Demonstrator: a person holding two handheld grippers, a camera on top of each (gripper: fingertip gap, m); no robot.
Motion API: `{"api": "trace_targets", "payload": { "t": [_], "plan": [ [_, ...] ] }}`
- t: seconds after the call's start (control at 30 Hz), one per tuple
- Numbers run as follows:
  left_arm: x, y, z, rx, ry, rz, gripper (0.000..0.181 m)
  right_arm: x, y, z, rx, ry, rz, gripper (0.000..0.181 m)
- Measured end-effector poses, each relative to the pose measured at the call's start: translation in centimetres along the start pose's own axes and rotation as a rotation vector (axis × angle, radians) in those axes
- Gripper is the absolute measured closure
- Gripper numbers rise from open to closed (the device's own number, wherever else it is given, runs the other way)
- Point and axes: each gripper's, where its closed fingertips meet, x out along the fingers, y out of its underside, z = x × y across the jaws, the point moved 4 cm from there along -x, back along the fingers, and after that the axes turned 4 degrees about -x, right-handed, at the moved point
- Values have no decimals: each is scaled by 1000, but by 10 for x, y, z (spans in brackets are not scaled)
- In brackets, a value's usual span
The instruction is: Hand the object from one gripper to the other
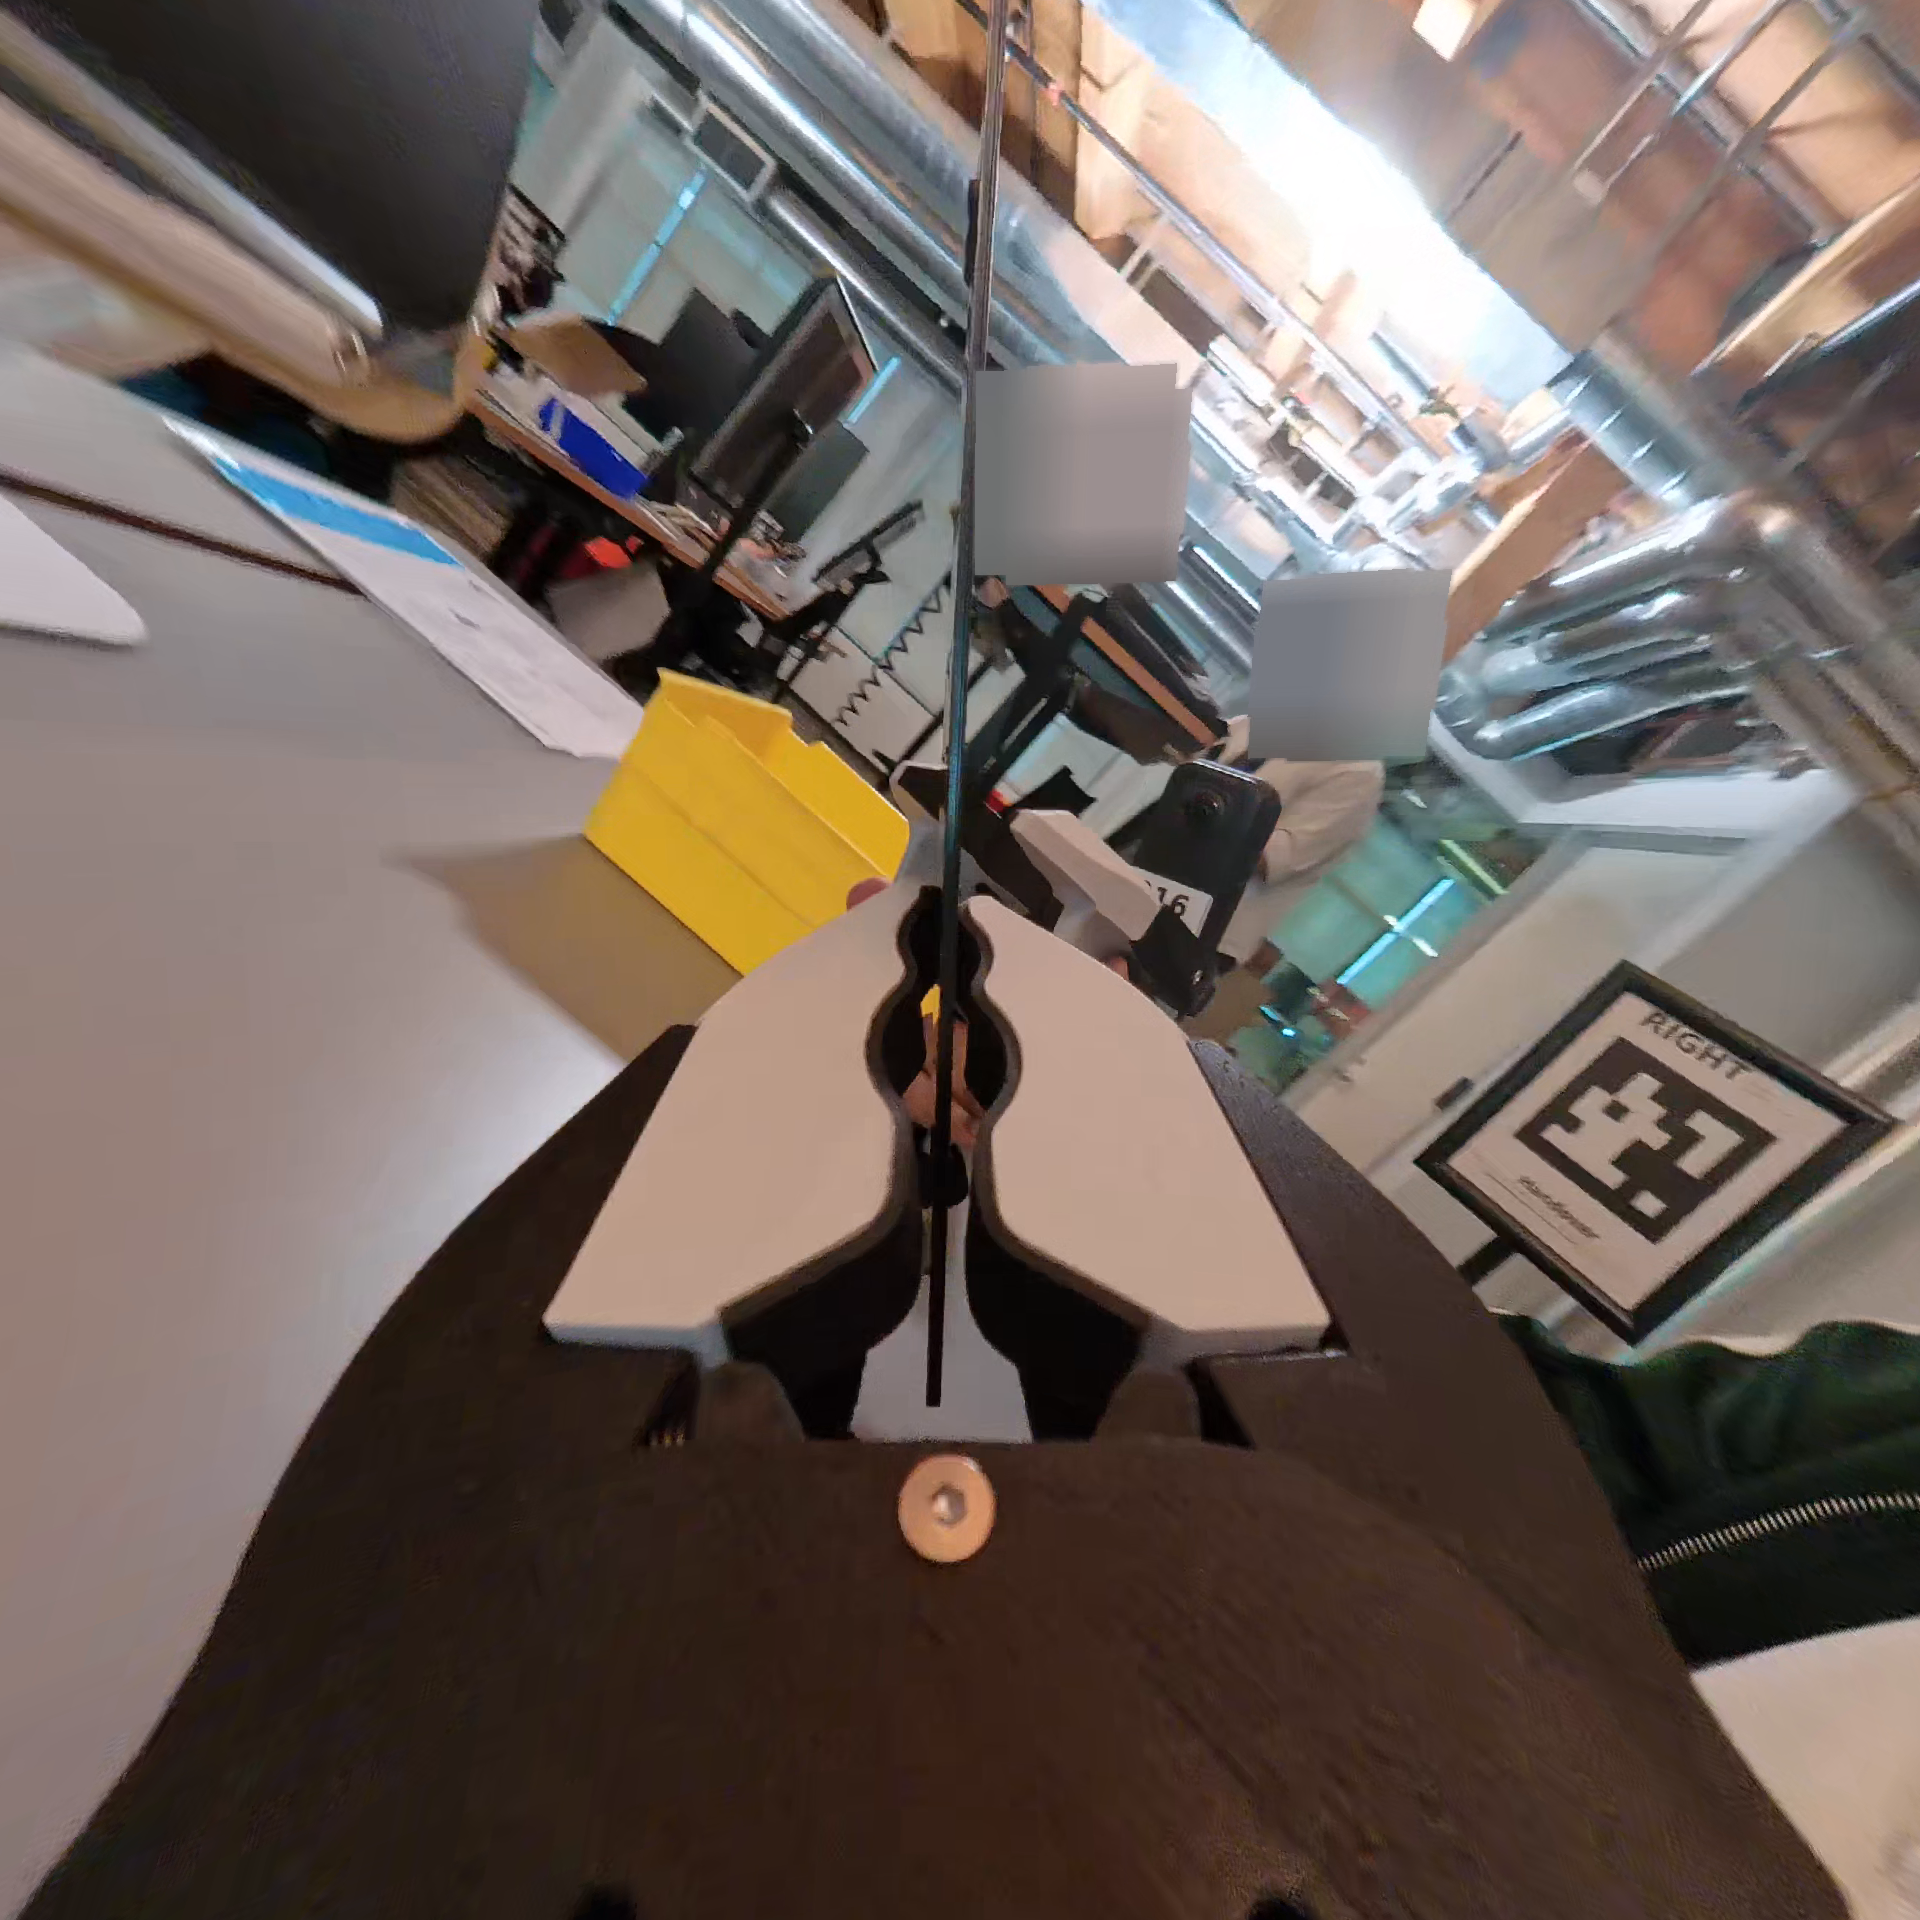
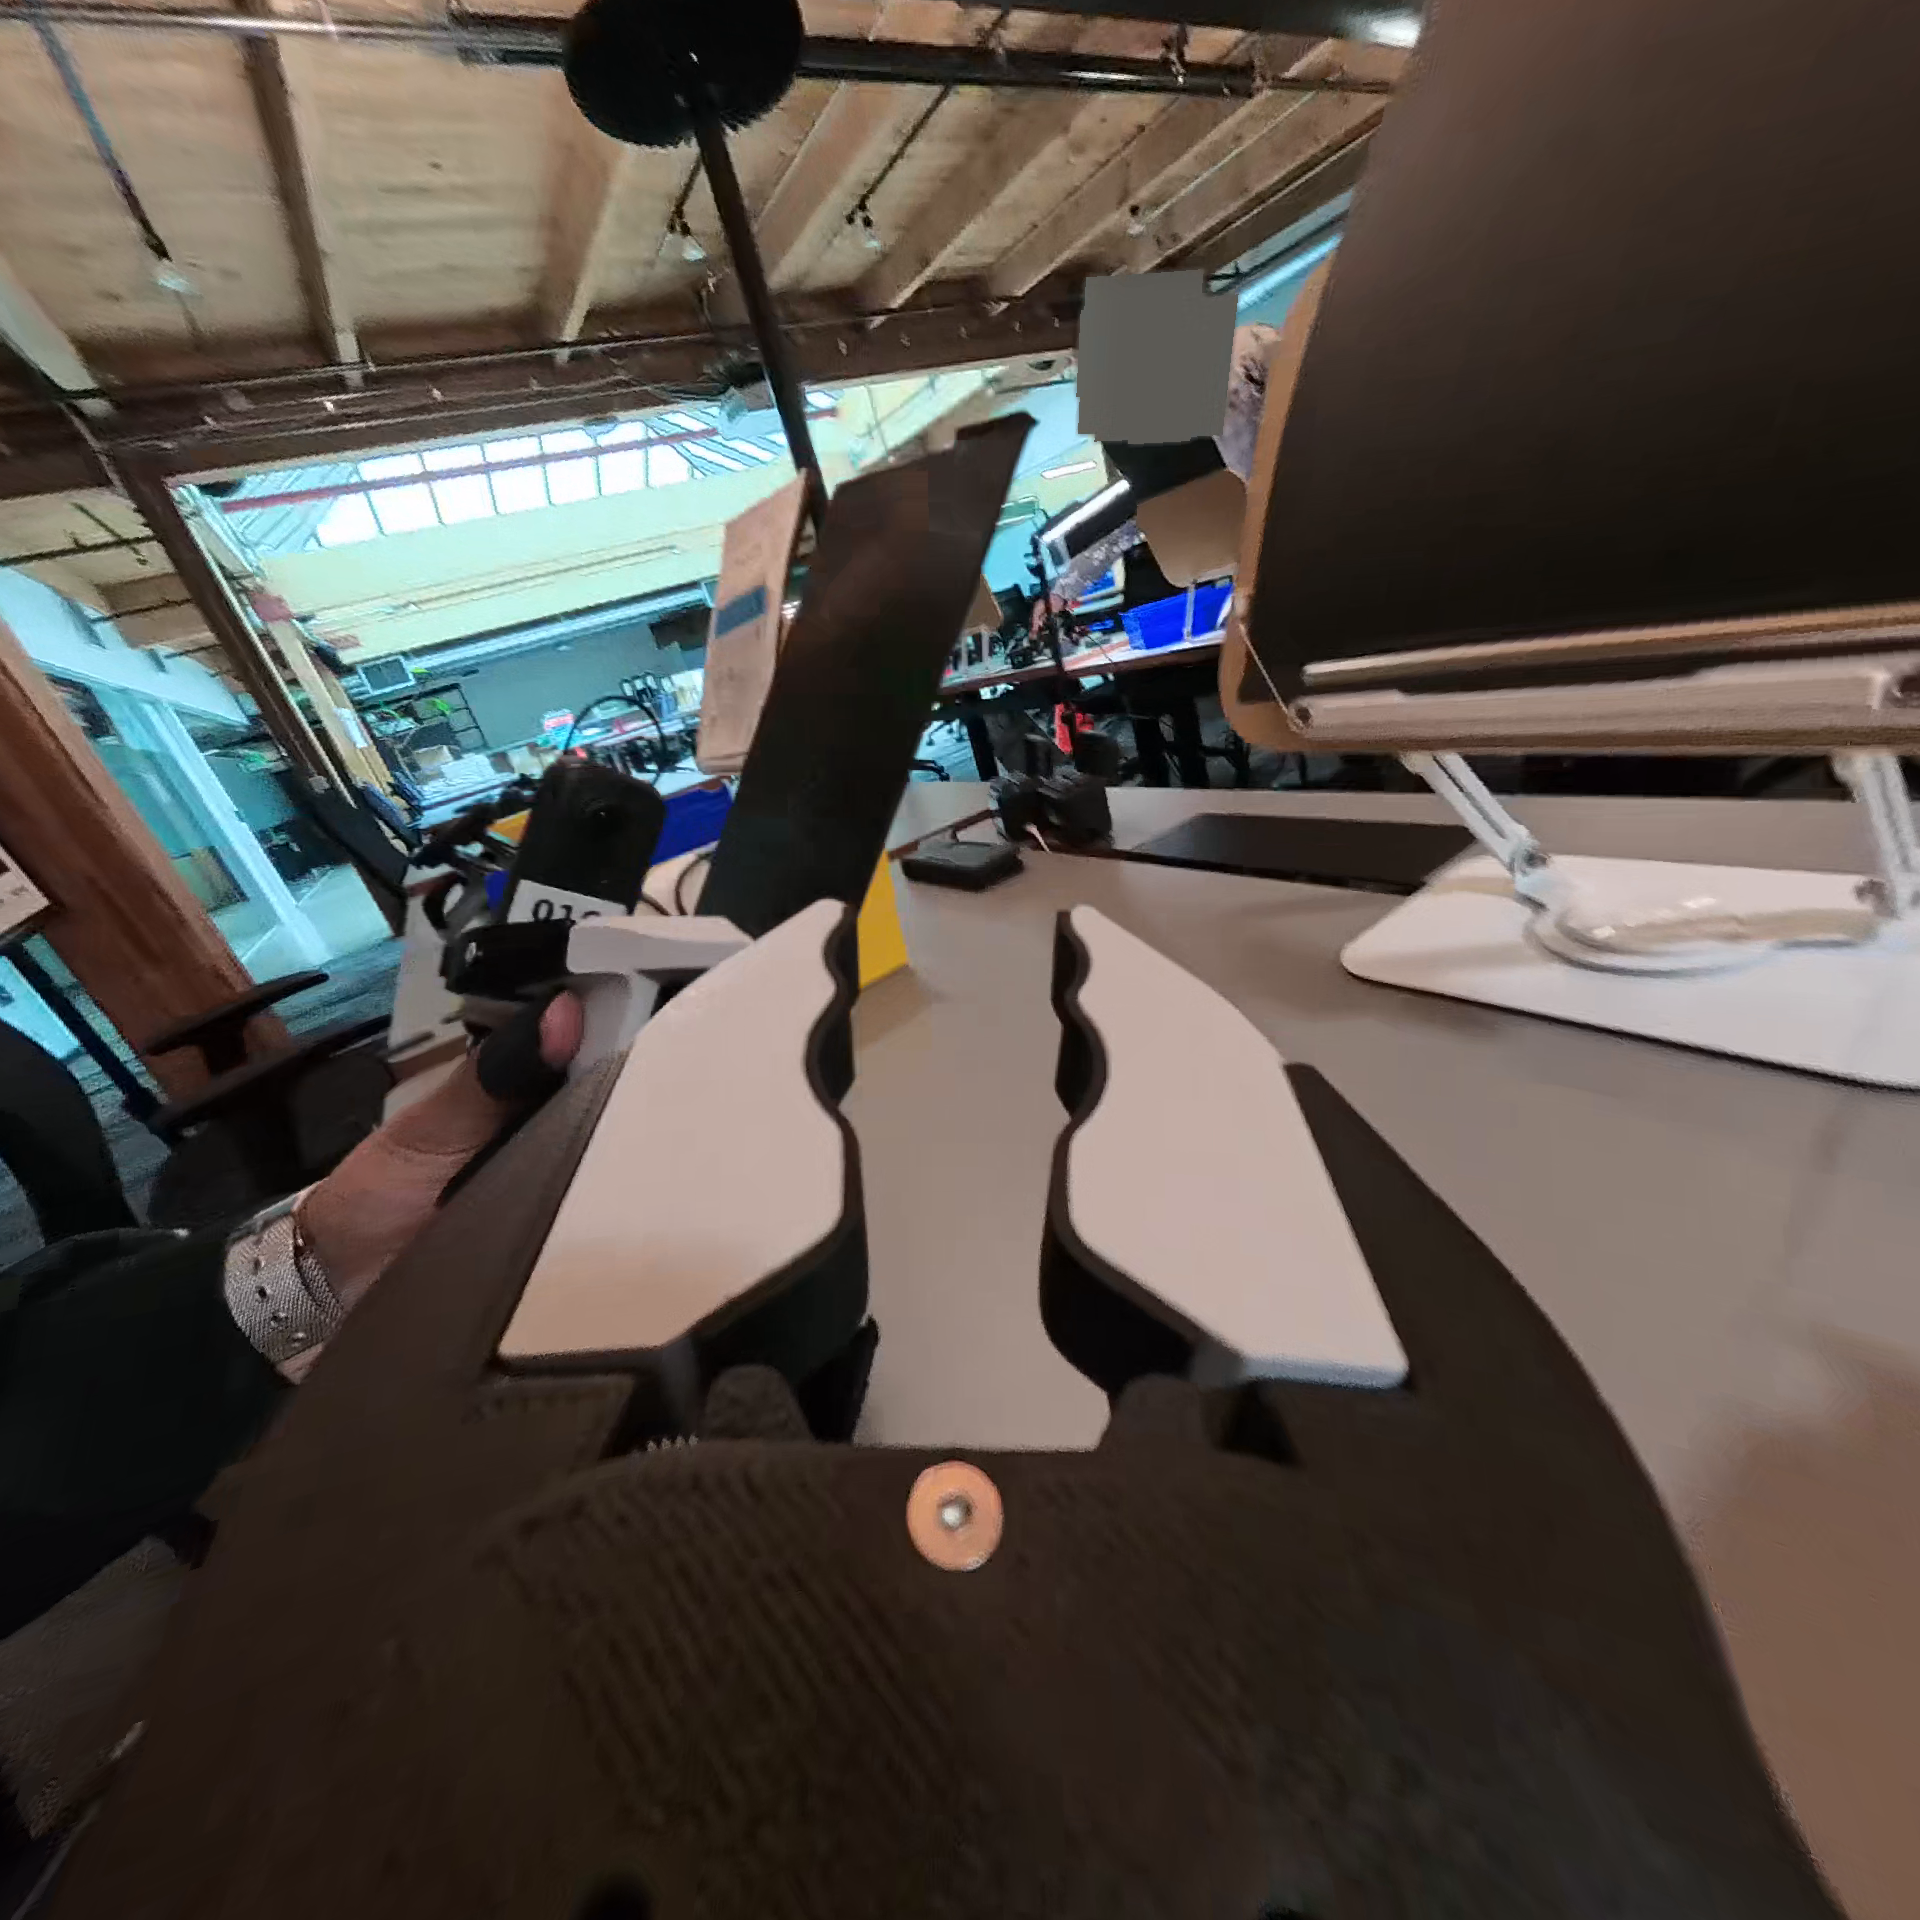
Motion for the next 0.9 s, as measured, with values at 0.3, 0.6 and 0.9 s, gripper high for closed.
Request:
{"api": "trace_targets", "payload": {
  "t": [0.3, 0.6, 0.9],
  "plan": [
    [2, 35, 31, -58, 59, 115, 178, 4, 43, -9, 228, -155, 89, 138],
    [13, 55, 27, -87, 132, 210, 178, 10, 55, 5, 311, -262, 136, 142],
    [21, 76, 23, -47, 113, 330, 177, 7, 53, 19, 327, -397, 160, 179]
  ]
}}
